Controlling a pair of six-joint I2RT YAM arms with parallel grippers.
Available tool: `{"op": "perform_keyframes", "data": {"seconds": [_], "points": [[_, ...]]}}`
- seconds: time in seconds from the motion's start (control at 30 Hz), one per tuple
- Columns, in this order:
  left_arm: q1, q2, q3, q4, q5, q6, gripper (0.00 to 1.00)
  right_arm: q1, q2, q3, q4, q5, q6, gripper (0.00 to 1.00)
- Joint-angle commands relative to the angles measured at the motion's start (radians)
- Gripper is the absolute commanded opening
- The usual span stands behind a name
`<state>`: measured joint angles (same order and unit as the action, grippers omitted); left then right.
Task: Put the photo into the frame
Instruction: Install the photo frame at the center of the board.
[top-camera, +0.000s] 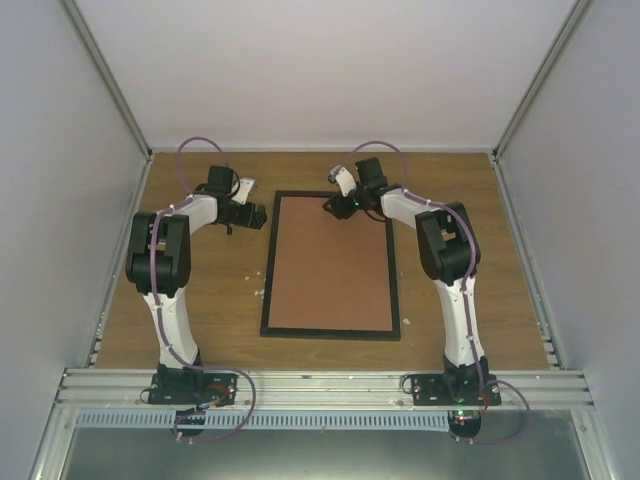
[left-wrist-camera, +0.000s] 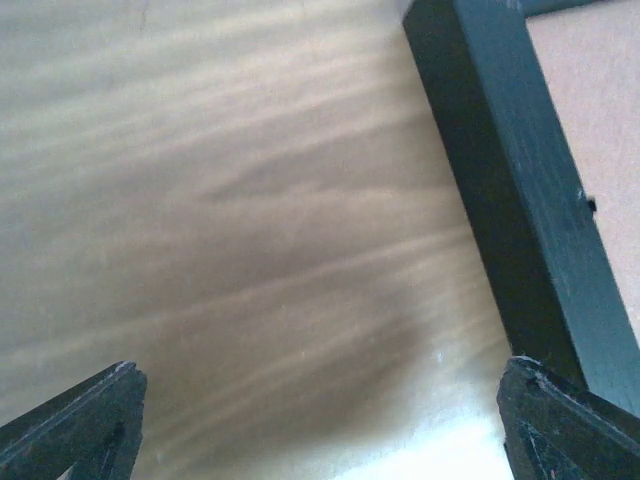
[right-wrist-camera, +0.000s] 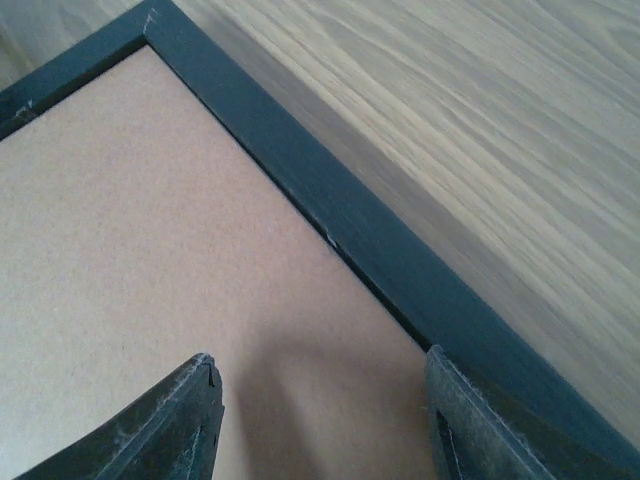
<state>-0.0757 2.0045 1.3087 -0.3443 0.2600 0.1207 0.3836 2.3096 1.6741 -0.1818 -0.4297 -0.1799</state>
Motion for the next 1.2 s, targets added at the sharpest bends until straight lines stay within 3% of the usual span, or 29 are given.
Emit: {"op": "perform_keyframes", "data": {"seconds": [0.0,0.2,0.33,0.7,1.17], "points": [[0.003,0.022,0.093,0.024,0.035,-0.036,0.96,-0.015,-0.029,-0.098,-0.152,-0.026,0.019,0.57],[-0.019,0.058,0.195,0.002,0.109,-0.095,0.97,0.067,-0.109,-0.112,-0.115,-0.008,-0.080,0.57],[-0.051,0.094,0.244,-0.040,0.075,-0.117,0.98,0.102,-0.095,-0.116,-0.111,0.036,-0.159,0.57],[-0.066,0.111,0.195,-0.042,0.010,-0.179,0.95,0.157,-0.057,-0.118,-0.151,0.060,-0.248,0.57],[-0.090,0.174,0.217,-0.053,-0.037,-0.164,0.89,0.133,0.014,-0.101,-0.215,0.071,-0.233,0.56]]}}
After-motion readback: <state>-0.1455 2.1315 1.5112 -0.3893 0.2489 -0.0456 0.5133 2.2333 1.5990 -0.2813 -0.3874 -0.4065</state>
